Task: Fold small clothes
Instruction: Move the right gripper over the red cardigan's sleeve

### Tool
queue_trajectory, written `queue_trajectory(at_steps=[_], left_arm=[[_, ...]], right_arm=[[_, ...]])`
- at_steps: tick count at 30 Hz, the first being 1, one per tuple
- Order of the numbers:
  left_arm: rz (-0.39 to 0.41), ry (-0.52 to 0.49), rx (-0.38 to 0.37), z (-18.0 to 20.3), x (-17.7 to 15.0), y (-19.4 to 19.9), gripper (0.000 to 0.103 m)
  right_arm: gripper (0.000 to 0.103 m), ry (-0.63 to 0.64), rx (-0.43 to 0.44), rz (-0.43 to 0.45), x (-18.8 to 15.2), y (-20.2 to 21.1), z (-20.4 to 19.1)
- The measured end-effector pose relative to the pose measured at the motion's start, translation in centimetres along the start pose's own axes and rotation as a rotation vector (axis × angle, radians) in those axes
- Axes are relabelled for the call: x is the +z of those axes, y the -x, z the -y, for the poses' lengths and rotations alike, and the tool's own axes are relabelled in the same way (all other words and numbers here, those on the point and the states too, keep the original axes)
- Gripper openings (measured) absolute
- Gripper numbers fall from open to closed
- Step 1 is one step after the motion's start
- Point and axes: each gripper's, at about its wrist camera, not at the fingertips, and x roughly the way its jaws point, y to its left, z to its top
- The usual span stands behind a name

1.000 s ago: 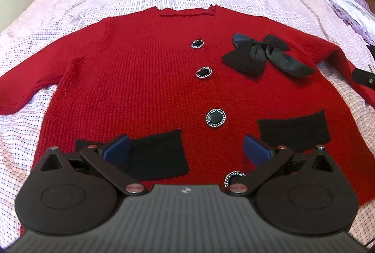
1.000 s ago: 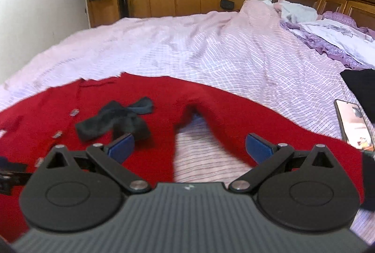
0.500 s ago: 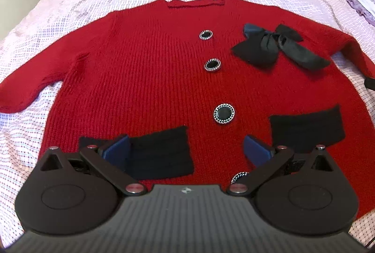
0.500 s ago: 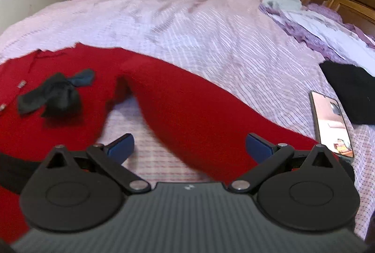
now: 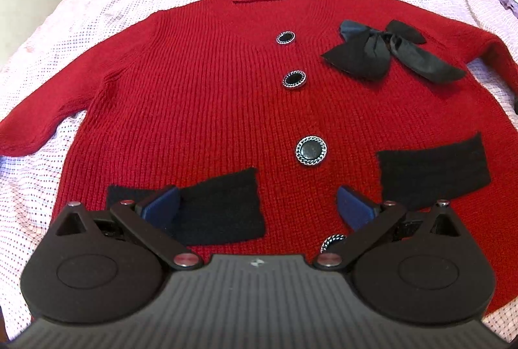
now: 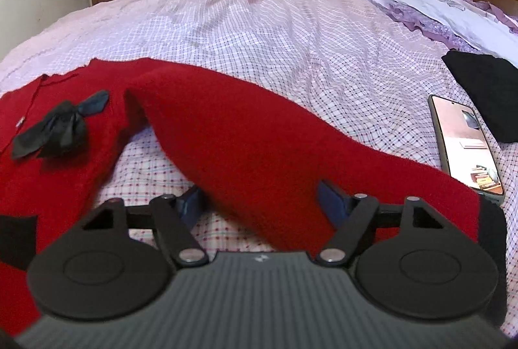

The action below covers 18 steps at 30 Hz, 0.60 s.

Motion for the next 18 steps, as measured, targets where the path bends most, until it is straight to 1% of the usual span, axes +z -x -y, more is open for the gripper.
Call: queue_trajectory(at_steps=[5,9,12,18], left_arm=[[-0.006,0.015,0.001,-0.1,-0.1,0.1,0.103],[-0.001,0.013,-0.001,-0.1,-0.1,0.1,0.103],[0.003,0.03,-0.002,-0.3,-0.3,0.4,0.103],[0.008,0.039,-0.013,-0.6,-0.2,1.1,0.103]], right_arm=[[0.074,-0.019,-0.04,0.006,-0.8,1.1,0.7],[0.074,-0.004,-0.067,0.012,-1.5,1.6,1.8],[0.074,-0.014,-0.049,0.002,-1.4,1.4,2.4],[0.072,-0.033,-0.048,-0.005,-0.9,1.2,2.6]])
